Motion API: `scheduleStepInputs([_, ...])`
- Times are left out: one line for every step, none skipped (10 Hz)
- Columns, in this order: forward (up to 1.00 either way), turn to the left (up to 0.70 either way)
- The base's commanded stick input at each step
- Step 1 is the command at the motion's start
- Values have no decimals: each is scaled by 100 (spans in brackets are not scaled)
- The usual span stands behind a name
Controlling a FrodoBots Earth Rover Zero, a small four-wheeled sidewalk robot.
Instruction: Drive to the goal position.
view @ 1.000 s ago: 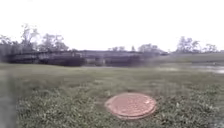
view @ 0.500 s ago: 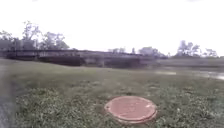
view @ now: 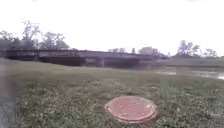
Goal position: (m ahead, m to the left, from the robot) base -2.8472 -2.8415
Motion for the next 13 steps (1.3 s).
scheduleStepInputs([-42, 0])
scheduleStepInputs([-46, 0])
scheduleStepInputs([-46, 0])
scheduleStepInputs([-46, 0])
scheduleStepInputs([-46, 1])
scheduleStepInputs([-46, 4])
scheduleStepInputs([-46, 7])
scheduleStepInputs([-46, 18])
scheduleStepInputs([-47, 32])
scheduleStepInputs([-47, 41])
scheduleStepInputs([-48, 44])
scheduleStepInputs([-49, 48])
scheduleStepInputs([-50, 50])
